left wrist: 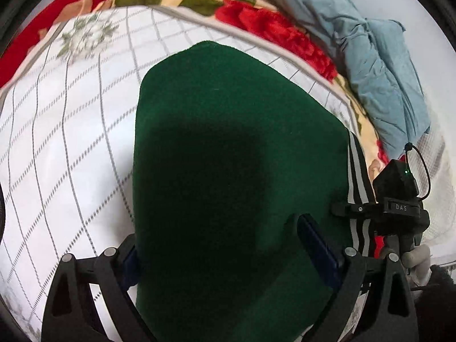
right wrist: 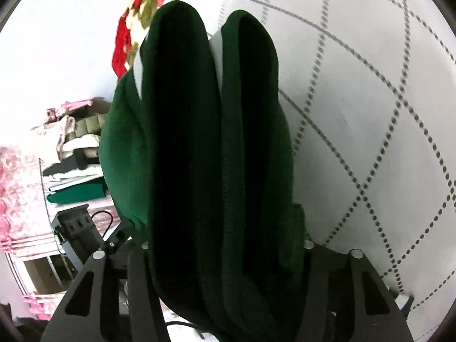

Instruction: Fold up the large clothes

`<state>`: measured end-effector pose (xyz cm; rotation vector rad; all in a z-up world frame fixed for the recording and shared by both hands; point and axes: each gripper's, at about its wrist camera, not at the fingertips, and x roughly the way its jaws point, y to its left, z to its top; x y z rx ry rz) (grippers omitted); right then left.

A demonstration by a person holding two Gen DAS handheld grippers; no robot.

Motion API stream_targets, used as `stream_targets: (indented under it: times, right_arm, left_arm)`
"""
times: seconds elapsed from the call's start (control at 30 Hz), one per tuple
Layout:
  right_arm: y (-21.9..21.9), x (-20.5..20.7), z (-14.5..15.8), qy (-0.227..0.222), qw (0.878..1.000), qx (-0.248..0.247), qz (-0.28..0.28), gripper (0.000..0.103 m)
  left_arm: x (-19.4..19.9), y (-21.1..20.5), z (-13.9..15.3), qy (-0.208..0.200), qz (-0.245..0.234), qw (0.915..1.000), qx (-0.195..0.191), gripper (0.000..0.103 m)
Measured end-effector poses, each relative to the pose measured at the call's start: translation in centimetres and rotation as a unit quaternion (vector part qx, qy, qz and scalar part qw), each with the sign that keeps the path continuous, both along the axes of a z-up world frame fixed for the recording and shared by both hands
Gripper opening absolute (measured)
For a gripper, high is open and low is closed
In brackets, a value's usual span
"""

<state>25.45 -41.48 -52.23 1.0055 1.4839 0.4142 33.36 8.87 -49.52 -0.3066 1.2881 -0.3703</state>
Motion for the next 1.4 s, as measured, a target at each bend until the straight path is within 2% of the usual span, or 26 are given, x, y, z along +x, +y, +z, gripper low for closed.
stream_targets:
  times: [0.27,0.4,0.6,0.77,0.87,1.0,1.1,1.2,1.23,1.33,1.4]
  right_arm:
    - [-3.6,4.2,3.8,-0.017,1.0,-0.004,-0.013,0.054]
    - [-6.4,9.1,6.2,-0.027,0.999,-0.011,-0.016,0.054]
    - [-9.4,19.3,8.7,-0.046,0.999,-0.023,-0.018,0.054]
    - [-10.2,30.2,7.7,-0.051,0.998,-0.029,-0.007,0.054]
    - [-8.7,36.2,6.1,-0.045,0.998,-0.036,0.005,0.054]
    - [-7.4,41.1,3.1,-0.024,0.998,-0.058,0.016,0.054]
    - [-7.7,42.8,0.7,-0.009,0.996,-0.083,0.022,0.054]
    - [-8.6,43.5,-0.2,-0.006,0.995,-0.098,0.036,0.057]
    - [-8.7,43.0,-0.4,-0.009,0.993,-0.111,0.044,0.063]
    - [-7.1,42.6,0.7,-0.016,0.984,-0.168,0.058,0.069]
    - [-6.2,42.0,2.2,-0.025,0.974,-0.214,0.063,0.073]
  left_arm:
    - [4.9,-1.6,2.2,-0.015,-0.008,0.9998,-0.013,0.093]
    - [9.3,-1.9,3.7,-0.026,0.007,0.9993,-0.027,0.092]
    - [17.1,-2.3,4.9,-0.054,0.011,0.9982,-0.027,0.092]
    - [23.9,-2.0,4.0,-0.067,0.014,0.9976,-0.012,0.091]
    - [27.4,-1.8,1.9,-0.058,0.021,0.9981,-0.002,0.091]
    - [31.2,-1.4,-1.9,-0.03,0.023,0.9991,0.02,0.091]
    - [33.1,-1.2,-4.8,-0.009,0.016,0.9981,0.058,0.091]
    - [33.4,-1.3,-6.1,-0.007,0.003,0.9971,0.076,0.093]
    - [33.2,-1.6,-6.2,-0.011,-0.001,0.9964,0.085,0.094]
    - [32.6,-2.1,-5.3,-0.013,0.002,0.9947,0.102,0.094]
    - [31.9,-2.2,-4.4,-0.022,0.014,0.9912,0.13,0.093]
